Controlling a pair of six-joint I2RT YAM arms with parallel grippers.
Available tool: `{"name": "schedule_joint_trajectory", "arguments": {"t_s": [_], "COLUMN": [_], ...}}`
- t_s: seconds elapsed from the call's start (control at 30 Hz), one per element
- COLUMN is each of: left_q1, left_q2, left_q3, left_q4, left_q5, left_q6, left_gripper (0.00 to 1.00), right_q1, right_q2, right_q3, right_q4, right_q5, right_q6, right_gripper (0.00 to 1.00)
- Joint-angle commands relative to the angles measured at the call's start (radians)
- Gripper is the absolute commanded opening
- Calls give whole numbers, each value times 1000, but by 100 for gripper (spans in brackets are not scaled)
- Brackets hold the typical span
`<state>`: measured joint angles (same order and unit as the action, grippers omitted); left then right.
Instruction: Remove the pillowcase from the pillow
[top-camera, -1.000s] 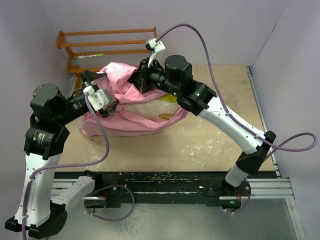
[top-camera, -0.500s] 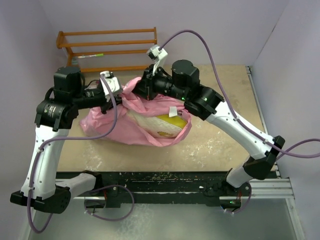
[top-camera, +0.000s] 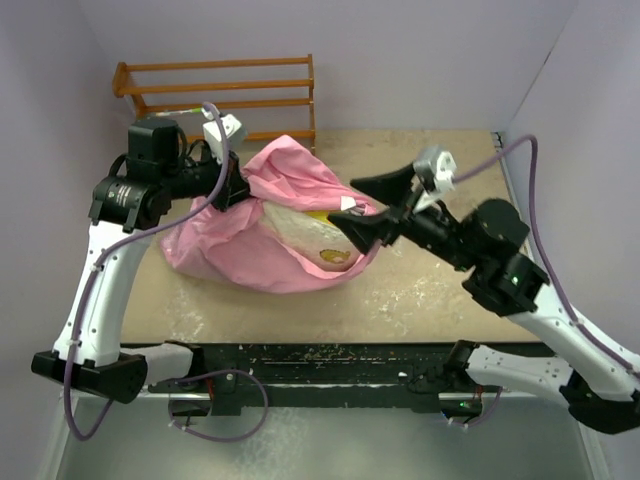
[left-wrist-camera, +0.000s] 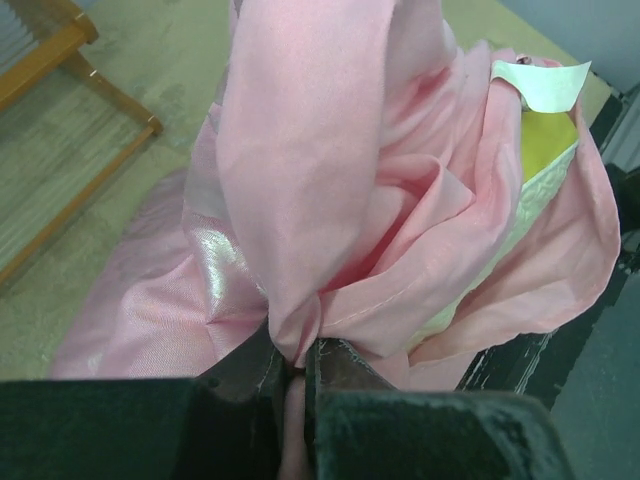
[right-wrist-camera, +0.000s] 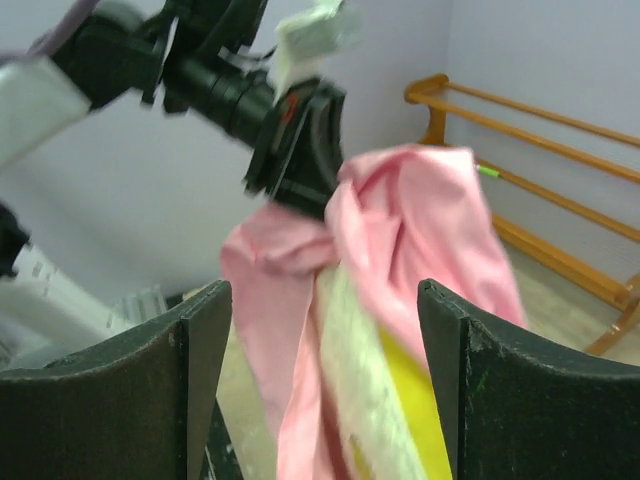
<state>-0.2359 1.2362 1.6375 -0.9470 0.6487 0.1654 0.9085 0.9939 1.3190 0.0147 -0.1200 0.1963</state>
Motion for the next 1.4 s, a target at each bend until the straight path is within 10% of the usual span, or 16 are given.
{"name": "schedule_joint_trajectory", "arguments": {"t_s": [0.0, 0.53, 1.37], "left_q1": [9, 9, 9], "left_q2": [36, 3, -39], "left_q3": [117, 165, 170], "left_q4": [86, 15, -37], "left_q5": [-89, -29, 9], "left_q6": [-161, -96, -67], "left_gripper": [0, 0, 0], "right_q1": [54, 198, 12], "right_q2": [-126, 150, 221], "right_q3": [-167, 13, -78], "right_q4": [93, -204, -239], "right_q5": [-5, 247, -38], "right_q6": [-99, -504, -506], "right_gripper": [77, 74, 77]}}
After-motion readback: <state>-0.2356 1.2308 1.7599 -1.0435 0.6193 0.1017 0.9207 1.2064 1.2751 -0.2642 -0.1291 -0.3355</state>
